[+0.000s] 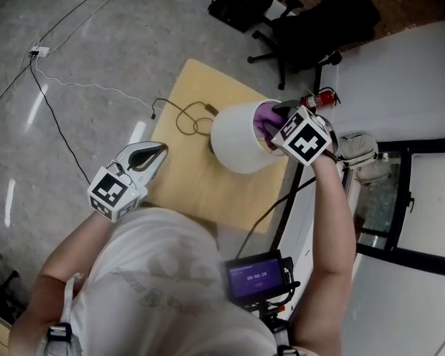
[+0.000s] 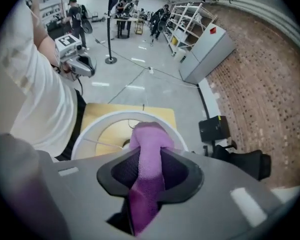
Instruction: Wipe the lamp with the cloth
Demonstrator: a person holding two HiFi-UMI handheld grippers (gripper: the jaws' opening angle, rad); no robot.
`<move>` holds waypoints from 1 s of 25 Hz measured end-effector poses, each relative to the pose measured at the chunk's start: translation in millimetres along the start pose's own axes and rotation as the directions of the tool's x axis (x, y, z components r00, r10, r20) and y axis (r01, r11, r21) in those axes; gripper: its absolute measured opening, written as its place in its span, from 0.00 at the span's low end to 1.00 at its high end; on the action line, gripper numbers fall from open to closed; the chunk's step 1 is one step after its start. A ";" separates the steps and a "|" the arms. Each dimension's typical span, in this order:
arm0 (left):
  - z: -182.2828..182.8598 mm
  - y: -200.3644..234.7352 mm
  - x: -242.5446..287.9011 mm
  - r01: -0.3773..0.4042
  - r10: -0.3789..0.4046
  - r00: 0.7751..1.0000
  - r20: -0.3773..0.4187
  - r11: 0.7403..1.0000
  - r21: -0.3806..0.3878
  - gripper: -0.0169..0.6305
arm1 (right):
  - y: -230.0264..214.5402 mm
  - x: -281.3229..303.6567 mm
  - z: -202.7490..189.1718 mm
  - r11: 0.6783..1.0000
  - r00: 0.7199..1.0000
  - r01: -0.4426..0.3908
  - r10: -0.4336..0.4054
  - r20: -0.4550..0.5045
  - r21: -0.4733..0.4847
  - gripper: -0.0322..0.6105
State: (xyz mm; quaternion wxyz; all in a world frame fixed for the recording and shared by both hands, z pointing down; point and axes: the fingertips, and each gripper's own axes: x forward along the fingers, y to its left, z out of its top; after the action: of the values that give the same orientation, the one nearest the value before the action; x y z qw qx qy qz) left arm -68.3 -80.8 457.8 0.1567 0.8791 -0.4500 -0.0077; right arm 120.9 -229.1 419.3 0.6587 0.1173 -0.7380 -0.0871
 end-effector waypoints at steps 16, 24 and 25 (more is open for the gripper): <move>1.5 1.5 -11.7 0.009 -0.009 1.000 -0.015 1.000 0.004 0.03 | -10.0 -49.4 -4.8 0.991 0.986 0.113 -0.121 0.117 0.072 0.24; 11.8 -23.2 4.7 0.074 -0.072 0.997 -0.021 0.995 0.062 0.03 | -4.1 -109.2 -27.7 0.897 0.807 0.148 -0.354 0.474 0.417 0.24; 14.1 -25.1 4.8 0.071 -0.070 0.997 -0.021 0.995 0.068 0.03 | 0.2 -115.6 -32.7 0.879 0.769 0.133 -0.383 0.511 0.459 0.24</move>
State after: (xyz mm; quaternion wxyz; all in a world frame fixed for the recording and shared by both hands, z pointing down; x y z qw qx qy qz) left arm -47.8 -74.8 437.9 0.1303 0.8994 -0.4172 0.0103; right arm 165.5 -194.8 313.1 0.3409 0.3179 -0.8827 -0.0593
